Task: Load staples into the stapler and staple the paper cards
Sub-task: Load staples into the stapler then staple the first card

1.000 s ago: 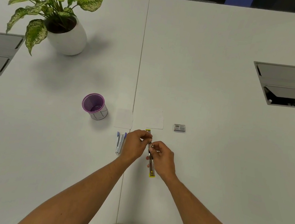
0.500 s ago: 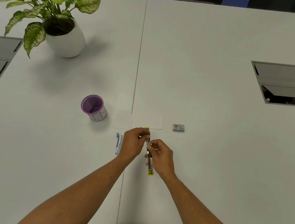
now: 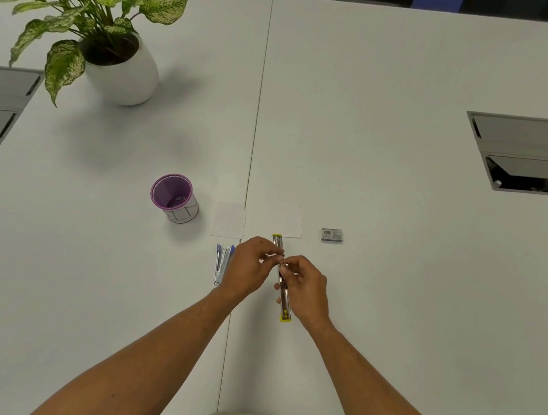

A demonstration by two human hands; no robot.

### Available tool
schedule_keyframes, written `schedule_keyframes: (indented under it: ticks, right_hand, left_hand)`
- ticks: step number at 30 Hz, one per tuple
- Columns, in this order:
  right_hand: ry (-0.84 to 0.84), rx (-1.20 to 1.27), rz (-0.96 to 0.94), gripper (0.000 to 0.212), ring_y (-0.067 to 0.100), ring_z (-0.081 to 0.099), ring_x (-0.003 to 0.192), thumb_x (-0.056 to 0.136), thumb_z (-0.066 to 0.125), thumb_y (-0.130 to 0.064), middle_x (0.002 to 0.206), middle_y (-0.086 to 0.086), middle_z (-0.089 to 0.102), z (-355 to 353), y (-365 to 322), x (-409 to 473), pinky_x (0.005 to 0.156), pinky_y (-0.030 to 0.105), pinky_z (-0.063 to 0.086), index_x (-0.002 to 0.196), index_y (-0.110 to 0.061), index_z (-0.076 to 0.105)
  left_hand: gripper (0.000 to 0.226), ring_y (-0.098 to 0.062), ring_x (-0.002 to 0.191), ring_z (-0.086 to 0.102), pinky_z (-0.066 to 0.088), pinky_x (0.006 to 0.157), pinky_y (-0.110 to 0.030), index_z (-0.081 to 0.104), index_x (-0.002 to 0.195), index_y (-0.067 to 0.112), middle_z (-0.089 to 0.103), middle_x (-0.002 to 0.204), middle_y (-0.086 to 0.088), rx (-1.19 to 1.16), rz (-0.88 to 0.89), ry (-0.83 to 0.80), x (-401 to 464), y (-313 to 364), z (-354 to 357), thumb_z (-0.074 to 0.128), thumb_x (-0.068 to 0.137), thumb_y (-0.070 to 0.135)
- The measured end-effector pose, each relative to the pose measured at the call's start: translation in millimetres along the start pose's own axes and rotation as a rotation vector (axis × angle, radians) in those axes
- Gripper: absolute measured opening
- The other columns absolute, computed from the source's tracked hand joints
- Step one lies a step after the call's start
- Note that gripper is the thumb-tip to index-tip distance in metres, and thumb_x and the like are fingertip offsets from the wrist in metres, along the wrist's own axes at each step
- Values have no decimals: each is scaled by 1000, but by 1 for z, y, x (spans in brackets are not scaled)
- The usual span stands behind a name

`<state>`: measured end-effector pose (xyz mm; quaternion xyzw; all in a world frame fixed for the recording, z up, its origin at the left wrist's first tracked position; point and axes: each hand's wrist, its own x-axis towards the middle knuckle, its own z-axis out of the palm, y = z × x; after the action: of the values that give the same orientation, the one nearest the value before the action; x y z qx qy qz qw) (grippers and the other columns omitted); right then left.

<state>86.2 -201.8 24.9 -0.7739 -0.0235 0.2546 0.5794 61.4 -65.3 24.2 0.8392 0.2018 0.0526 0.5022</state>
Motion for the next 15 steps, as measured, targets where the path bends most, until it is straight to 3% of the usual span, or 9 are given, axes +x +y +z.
schedule_keyframes:
  ticks: [3, 9, 11, 15]
  right_hand:
    - [0, -2, -4, 8, 23, 71, 65, 95, 61, -14, 78, 10, 69, 0, -1, 0, 50, 38, 60, 92, -19, 65]
    - [11, 0, -13, 10, 23, 71, 63, 95, 61, -14, 74, 6, 69, -3, -2, -2, 50, 39, 60, 90, -22, 65]
    - [15, 14, -8, 9, 24, 71, 65, 95, 61, -13, 75, 7, 69, -4, -4, -1, 51, 40, 60, 92, -19, 66]
    - [4, 15, -1, 6, 25, 71, 68, 94, 61, -12, 84, 9, 71, -3, -6, 0, 55, 42, 61, 98, -15, 66]
  left_hand:
    - [17, -19, 97, 64, 54, 85, -29, 75, 101, 7, 67, 103, -9, -14, 0, -35, 1, -1, -1, 71, 85, 11]
    - [21, -11, 106, 59, 46, 79, -8, 74, 108, 14, 61, 115, -1, -76, -104, -89, -1, -3, -1, 67, 90, 21]
    - [25, -10, 101, 61, 45, 77, -6, 71, 114, 16, 58, 120, 0, -129, -145, -68, -2, -1, 1, 67, 90, 21]
    - [50, -18, 96, 66, 58, 80, -30, 52, 132, 25, 56, 119, -1, -440, -370, -45, -5, 4, 3, 71, 86, 19]
